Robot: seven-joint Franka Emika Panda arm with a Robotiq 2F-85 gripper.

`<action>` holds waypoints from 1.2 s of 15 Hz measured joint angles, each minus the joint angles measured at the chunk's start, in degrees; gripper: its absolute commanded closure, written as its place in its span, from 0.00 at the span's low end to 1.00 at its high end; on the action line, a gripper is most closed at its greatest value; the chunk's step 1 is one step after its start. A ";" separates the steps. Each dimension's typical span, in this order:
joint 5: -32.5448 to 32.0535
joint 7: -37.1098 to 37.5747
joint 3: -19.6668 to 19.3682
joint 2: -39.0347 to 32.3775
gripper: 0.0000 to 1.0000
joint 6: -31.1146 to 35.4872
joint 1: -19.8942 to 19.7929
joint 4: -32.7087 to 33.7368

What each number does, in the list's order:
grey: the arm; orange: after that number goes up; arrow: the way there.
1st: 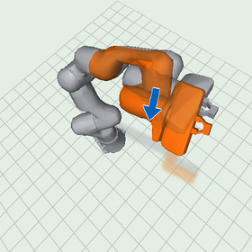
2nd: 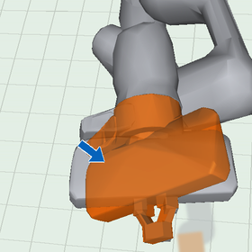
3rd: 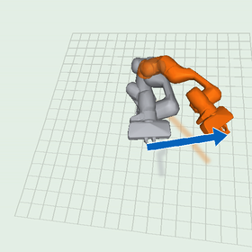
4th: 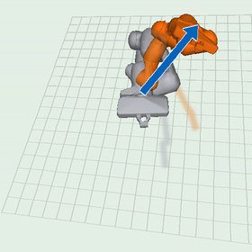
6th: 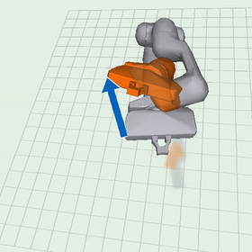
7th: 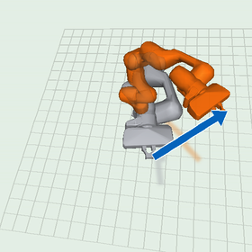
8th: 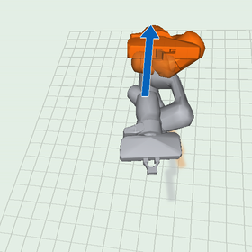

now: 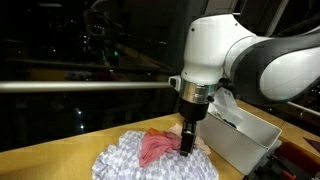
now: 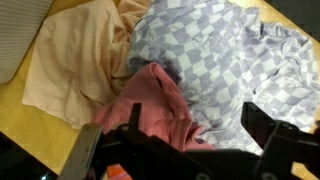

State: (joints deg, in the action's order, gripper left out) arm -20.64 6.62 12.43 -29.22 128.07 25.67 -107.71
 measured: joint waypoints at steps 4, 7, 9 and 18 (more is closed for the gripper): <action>-1.70 -0.32 -0.83 -2.89 0.00 0.03 0.59 2.20; -1.70 -2.21 -1.38 -5.67 0.00 0.33 0.17 3.84; -1.67 -3.89 -1.87 -7.75 0.00 1.63 -0.74 4.39; 2.68 -10.70 -1.81 -17.57 0.41 6.34 -4.30 9.16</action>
State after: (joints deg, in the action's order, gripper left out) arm -17.96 -4.08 10.62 -46.79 134.41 21.37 -98.55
